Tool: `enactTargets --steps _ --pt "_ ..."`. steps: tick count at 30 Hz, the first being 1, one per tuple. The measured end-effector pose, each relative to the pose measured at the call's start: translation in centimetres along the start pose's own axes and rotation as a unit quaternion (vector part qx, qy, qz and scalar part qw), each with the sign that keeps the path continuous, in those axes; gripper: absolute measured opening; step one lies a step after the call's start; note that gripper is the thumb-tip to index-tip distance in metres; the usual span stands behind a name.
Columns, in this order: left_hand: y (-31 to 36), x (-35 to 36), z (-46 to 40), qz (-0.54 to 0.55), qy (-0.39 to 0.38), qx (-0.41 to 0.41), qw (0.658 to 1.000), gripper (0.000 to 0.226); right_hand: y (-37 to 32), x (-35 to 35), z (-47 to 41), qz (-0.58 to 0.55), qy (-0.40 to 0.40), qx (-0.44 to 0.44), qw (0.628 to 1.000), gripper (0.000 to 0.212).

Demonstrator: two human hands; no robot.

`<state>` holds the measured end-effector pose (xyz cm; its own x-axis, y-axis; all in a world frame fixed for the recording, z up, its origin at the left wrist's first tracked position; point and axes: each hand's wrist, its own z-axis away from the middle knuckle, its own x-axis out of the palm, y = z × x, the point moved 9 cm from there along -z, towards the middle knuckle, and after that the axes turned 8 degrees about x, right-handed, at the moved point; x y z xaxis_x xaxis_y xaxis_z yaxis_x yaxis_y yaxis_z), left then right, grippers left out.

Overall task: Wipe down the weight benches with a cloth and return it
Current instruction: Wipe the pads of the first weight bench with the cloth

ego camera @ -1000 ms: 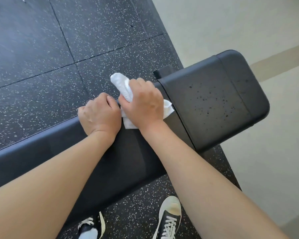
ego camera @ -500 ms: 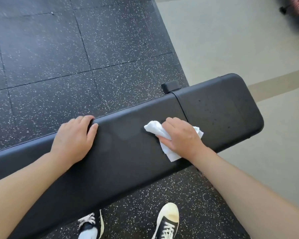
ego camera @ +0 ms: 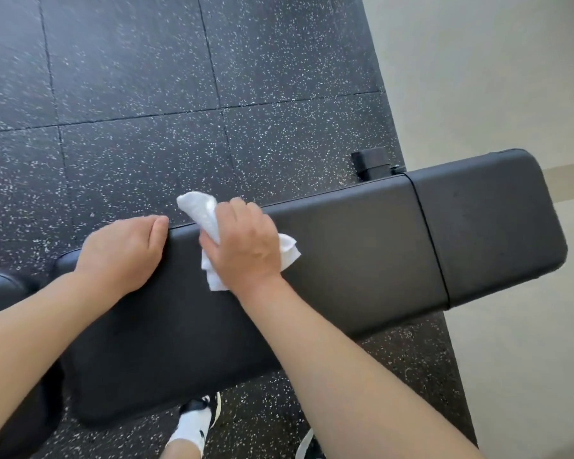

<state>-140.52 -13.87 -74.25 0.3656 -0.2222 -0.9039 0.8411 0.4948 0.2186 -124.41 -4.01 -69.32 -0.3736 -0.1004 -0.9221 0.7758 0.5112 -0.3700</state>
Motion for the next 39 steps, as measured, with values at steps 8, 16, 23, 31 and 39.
enactTargets --steps 8,16,23,31,39 --pt "0.2 -1.1 0.4 0.000 0.030 0.034 0.999 0.040 4.6 -1.7 -1.5 0.020 -0.053 -0.119 0.991 0.026" --pt "0.0 -1.5 0.5 0.008 0.074 0.044 0.996 0.042 16.7 -5.0 -5.5 0.096 0.001 0.247 0.964 0.029" --pt "-1.7 -0.4 -0.3 0.044 0.033 -0.046 0.997 0.037 -3.7 2.3 -2.3 0.024 -0.064 0.005 0.998 0.028" --pt "-2.1 -0.1 -0.7 0.025 0.029 -0.146 0.989 0.055 2.5 1.7 -6.2 -0.022 -0.121 0.027 0.992 0.036" --pt "-1.9 -0.7 -0.3 0.015 0.050 -0.169 0.984 0.059 25.2 -4.2 -13.1 0.167 -0.191 0.151 0.955 0.047"
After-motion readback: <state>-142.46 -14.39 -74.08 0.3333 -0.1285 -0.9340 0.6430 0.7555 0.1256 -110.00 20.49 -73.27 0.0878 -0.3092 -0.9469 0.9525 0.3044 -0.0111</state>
